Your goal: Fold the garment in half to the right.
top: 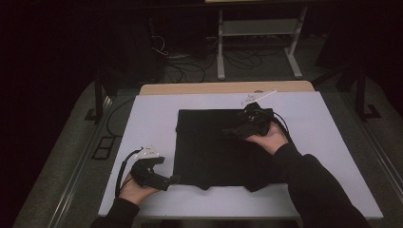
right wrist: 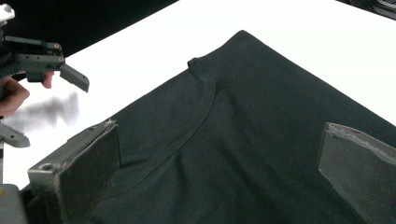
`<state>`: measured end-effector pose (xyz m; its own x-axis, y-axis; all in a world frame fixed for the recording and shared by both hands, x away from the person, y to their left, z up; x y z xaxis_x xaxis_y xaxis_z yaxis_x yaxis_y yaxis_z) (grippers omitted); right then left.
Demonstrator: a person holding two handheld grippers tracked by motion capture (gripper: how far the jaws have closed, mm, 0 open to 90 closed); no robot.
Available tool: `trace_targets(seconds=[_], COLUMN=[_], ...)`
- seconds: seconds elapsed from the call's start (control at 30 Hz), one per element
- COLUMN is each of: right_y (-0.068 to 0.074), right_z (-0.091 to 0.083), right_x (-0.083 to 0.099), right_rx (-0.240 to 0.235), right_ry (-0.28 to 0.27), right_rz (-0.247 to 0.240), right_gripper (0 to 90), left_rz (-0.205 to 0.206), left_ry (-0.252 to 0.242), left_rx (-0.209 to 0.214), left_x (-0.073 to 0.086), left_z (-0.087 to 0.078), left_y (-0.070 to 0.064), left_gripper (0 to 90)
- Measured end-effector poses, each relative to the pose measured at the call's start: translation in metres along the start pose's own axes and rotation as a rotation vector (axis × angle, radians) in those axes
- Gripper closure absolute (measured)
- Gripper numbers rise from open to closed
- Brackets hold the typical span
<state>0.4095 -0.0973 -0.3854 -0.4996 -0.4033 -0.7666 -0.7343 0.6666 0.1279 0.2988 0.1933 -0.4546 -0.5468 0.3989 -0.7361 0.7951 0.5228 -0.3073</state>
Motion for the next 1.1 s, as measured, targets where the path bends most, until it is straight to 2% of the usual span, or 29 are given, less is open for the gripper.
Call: trace_targets(seconds=[0.23,0.5,0.63,0.73,0.77,0.8,0.83,1.1], right_y=[-0.004,-0.008,-0.010,-0.011,-0.011,-0.011,-0.011,-0.011], right_z=[0.012,0.028,0.034,0.041,0.041,0.043,0.045,0.064], right_x=[-0.013,-0.026,-0.031,-0.039,-0.039,-0.041,-0.042,-0.056], right_rx=[0.008,0.017,0.021,0.026,0.026,0.028,0.028,0.028], right_ry=[0.008,0.026,0.030,0.031,0.031,0.030,0.031,0.040], right_rz=[-0.010,-0.017,-0.023,-0.021,-0.021,-0.017,-0.019,-0.017], right_gripper=[0.0,0.0,0.0,0.0,0.0,0.0,0.0,0.0], left_rz=[0.010,0.057,0.062,0.078,0.065,0.086,0.090,0.090], left_ry=[0.031,0.087,0.101,0.130,0.121,0.151,0.154,0.182], left_rx=[-0.002,0.035,0.049,0.059,0.064,0.065,0.066,0.079], left_x=[0.005,0.010,0.012,0.014,0.015,0.016,0.016,0.019], left_z=[0.002,0.009,0.011,0.015,0.017,0.016,0.017,0.021], left_y=[0.003,0.000,-0.001,-0.002,-0.004,-0.003,-0.003,-0.004], left_gripper=[0.0,0.0,0.0,0.0,0.0,0.0,0.0,0.3])
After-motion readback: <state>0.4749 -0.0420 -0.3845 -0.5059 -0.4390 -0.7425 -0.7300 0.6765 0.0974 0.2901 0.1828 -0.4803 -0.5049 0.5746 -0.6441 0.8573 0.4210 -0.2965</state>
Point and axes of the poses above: each handheld gripper's, and its own axes: z roughly forward along the jaws, x roughly out of its underside, y roughly to its left, the point moved 5 cm from there along z, roughly forward along the jaws, and after that the axes turned 9 degrees about x, right-handed, at the moved point
